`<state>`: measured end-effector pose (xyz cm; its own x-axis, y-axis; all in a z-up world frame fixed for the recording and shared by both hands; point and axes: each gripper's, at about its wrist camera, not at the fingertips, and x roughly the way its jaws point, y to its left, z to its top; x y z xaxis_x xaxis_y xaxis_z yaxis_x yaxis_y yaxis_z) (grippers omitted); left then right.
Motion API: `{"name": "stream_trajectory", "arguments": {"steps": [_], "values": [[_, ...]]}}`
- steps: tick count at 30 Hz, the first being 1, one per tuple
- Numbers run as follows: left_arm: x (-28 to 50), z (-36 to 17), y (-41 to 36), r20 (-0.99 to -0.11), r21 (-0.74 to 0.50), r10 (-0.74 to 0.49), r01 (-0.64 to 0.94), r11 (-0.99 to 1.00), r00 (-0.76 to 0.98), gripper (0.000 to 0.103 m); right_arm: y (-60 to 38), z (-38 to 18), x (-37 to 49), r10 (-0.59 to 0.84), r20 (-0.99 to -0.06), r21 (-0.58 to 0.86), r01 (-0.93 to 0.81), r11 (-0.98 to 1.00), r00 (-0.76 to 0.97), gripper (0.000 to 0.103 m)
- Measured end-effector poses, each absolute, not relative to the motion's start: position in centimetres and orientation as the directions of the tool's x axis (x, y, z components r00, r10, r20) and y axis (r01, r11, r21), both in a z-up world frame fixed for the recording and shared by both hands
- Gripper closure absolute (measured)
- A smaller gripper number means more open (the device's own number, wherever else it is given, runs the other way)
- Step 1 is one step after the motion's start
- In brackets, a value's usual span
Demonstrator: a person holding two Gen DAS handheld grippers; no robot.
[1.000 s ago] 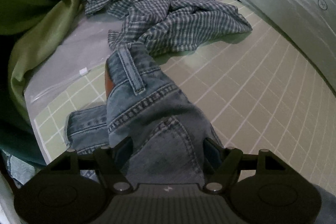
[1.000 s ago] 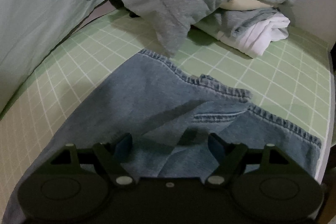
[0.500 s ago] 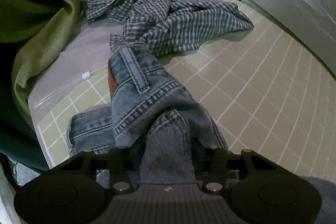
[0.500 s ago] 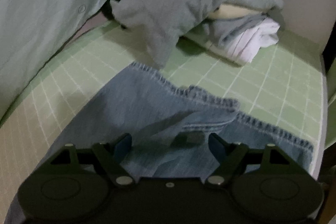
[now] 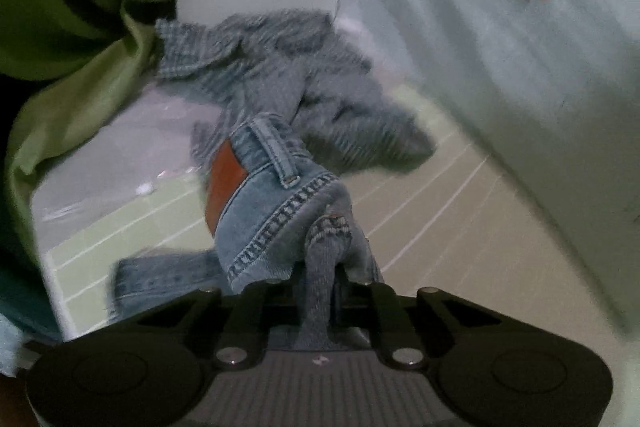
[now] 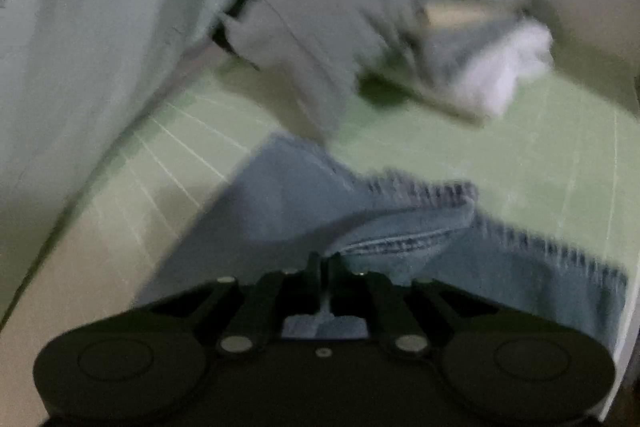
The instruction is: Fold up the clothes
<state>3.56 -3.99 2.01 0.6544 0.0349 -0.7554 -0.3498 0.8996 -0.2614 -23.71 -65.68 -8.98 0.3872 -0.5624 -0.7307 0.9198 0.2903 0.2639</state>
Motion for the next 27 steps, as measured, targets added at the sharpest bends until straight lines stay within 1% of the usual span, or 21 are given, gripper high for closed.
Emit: {"name": "stream_trajectory", "arguments": {"steps": [2, 5, 8, 11, 13, 15, 19, 20, 21, 22, 23, 24, 26, 27], "values": [[3.7, 3.3, -3.8, -0.72, -0.328, -0.007, -0.331, 0.885, 0.694, 0.09, -65.6, -7.0, -23.8, -0.591, -0.673, 0.314, 0.895, 0.317, 0.445, 0.1], [4.2, 4.2, -4.2, -0.683, -0.341, -0.017, -0.298, 0.892, 0.73, 0.09, -65.6, -3.6, -23.7, -0.64, -0.577, 0.356, 0.861, 0.362, 0.507, 0.1], [5.2, 3.8, -4.3, -0.687, -0.356, -0.026, -0.305, 0.883, 0.727, 0.091, -65.5, -1.2, -22.7, -0.692, -0.505, 0.295, 0.857, 0.423, 0.516, 0.1], [7.1, 3.5, -4.7, -0.689, -0.372, -0.05, -0.293, 0.881, 0.723, 0.091, -66.8, -0.5, -21.2, -0.675, -0.495, 0.306, 0.837, 0.454, 0.547, 0.101], [8.8, 3.6, -5.6, -0.686, -0.349, -0.042, -0.278, 0.895, 0.727, 0.091, -68.0, 0.2, -19.0, -0.673, -0.492, 0.267, 0.831, 0.487, 0.553, 0.101], [11.1, 3.7, -6.4, -0.671, -0.348, -0.038, -0.269, 0.898, 0.741, 0.091, -69.3, 1.4, -16.1, -0.682, -0.464, 0.224, 0.82, 0.527, 0.565, 0.102], [16.5, 3.4, -7.6, -0.642, -0.355, -0.017, -0.278, 0.893, 0.766, 0.09, -72.2, 4.1, -8.5, -0.745, -0.357, 0.114, 0.818, 0.564, 0.564, 0.103], [17.7, 3.1, -7.7, -0.649, -0.363, -0.017, -0.29, 0.885, 0.761, 0.082, -73.6, 4.7, -6.3, -0.735, -0.358, 0.116, 0.808, 0.577, 0.576, 0.103], [18.8, 2.8, -7.9, -0.656, -0.371, -0.017, -0.303, 0.878, 0.755, 0.075, -74.7, 5.1, -4.4, -0.707, -0.385, 0.135, 0.794, 0.593, 0.593, 0.103], [19.3, 2.5, -8.0, -0.666, -0.37, -0.016, -0.311, 0.876, 0.746, 0.072, -75.4, 5.4, -3.2, -0.683, -0.408, 0.15, 0.782, 0.605, 0.606, 0.103], [18.9, 2.2, -8.3, -0.68, -0.355, -0.014, -0.313, 0.881, 0.733, 0.061, -75.4, 5.2, -2.3, -0.678, -0.423, 0.139, 0.783, 0.607, 0.601, 0.1], [18.5, 1.8, -8.5, -0.694, -0.34, -0.011, -0.314, 0.886, 0.72, 0.042, -75.3, 4.9, -1.4, -0.673, -0.438, 0.128, 0.783, 0.609, 0.595, 0.093], [17.8, 1.1, -8.9, -0.722, -0.31, -0.005, -0.317, 0.896, 0.692, 0.023, -74.1, 3.1, -1.1, -0.666, -0.473, 0.099, 0.786, 0.61, 0.577, 0.052], [17.4, 0.8, -9.2, -0.735, -0.295, -0.002, -0.318, 0.901, 0.678, 0.023, -73.4, 1.6, -1.6, -0.656, -0.496, 0.102, 0.788, 0.607, 0.569, 0.047]]}}
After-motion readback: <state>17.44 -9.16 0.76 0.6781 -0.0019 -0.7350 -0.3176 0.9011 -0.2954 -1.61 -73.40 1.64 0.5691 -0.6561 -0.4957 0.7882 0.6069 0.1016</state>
